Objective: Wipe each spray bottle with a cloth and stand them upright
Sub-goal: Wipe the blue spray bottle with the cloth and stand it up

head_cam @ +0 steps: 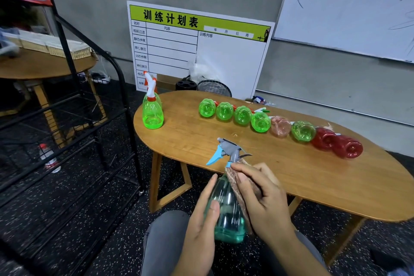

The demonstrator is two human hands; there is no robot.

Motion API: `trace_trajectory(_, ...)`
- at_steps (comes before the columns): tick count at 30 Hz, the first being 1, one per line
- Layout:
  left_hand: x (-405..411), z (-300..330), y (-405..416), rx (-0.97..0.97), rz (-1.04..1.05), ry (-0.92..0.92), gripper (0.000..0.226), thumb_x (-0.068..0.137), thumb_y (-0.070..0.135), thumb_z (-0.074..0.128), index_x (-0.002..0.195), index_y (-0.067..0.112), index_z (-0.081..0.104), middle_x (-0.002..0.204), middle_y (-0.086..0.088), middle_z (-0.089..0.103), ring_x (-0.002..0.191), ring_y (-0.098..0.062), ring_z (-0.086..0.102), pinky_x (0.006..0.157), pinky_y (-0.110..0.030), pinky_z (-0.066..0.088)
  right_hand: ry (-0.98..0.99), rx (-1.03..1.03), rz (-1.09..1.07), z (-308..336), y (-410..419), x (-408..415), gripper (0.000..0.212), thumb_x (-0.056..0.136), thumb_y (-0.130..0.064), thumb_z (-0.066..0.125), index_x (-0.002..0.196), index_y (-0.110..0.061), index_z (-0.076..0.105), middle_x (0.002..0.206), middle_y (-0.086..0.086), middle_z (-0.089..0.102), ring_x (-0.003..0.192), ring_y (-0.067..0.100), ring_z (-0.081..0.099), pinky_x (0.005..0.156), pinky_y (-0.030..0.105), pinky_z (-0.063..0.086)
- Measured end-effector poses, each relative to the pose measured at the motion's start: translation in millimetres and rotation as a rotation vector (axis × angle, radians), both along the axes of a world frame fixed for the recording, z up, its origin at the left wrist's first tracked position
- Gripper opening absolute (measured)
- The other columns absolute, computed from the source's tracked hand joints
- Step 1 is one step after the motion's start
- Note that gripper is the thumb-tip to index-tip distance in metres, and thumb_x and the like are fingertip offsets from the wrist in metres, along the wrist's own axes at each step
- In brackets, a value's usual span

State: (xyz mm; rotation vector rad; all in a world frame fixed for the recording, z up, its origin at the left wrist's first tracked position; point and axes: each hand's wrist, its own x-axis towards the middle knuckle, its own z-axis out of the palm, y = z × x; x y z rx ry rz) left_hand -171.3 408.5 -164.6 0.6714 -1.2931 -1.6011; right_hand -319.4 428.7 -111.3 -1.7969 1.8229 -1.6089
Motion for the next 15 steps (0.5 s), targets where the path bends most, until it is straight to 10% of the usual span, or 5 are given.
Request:
trace_trajectory(7, 3, 0, -5, 0.086, 0.047, -0.007, 0.042, 0.103, 0.053, 0.048, 0.146, 0.056, 0.053, 0.147, 0.012, 0.063, 0.136, -0.016, 0.061, 0.115, -0.045, 0.047, 0.41, -0.109, 0.193, -16, 24, 4, 0.03, 0.101, -0.04, 0.066, 0.132, -0.04, 0.069, 0.105, -0.01, 0.06, 0.073, 0.001, 0.06, 0.058, 0.019, 0.053)
trace_trajectory(11, 3, 5, -4, 0.134, 0.023, 0.07, 0.047, 0.102, 0.037, 0.048, 0.15, 0.037, 0.051, 0.133, 0.001, 0.074, 0.122, -0.021, 0.071, 0.096, -0.029, 0.058, 0.682, -0.192, 0.245, -23, 31, -2, 0.032, 0.096, -0.038, 0.074, 0.128, -0.037, 0.073, 0.107, -0.007, 0.063, 0.078, 0.003, 0.061, 0.063, 0.016, 0.054)
trace_trajectory(15, 2, 3, -2, 0.074, 0.027, 0.014, 0.037, 0.103, 0.046, 0.056, 0.139, 0.055, 0.06, 0.141, 0.013, 0.068, 0.131, -0.013, 0.065, 0.106, -0.036, 0.054, 0.512, -0.147, 0.113, -7, 12, -8, 0.03, 0.106, -0.047, 0.053, 0.13, -0.04, 0.069, 0.103, -0.012, 0.058, 0.073, 0.001, 0.058, 0.053, 0.023, 0.053)
